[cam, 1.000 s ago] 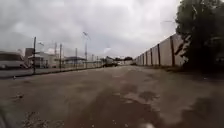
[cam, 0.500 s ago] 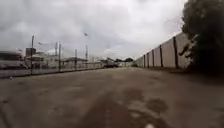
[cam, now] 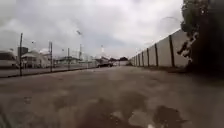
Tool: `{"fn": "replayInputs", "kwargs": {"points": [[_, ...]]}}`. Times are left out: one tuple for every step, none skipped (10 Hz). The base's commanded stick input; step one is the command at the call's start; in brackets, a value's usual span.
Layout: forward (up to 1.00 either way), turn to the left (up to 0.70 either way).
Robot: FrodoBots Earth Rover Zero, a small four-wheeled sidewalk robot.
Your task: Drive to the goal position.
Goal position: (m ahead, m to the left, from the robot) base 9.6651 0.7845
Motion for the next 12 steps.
{"fn": "replayInputs", "kwargs": {"points": [[0.85,0.0],[0.85,0.0],[0.85,0.0],[0.85,0.0],[0.85,0.0],[0.85,0.0],[0.85,0.0],[0.85,0.0],[0.85,0.0],[0.85,0.0],[0.85,0.0],[0.85,0.0]]}}
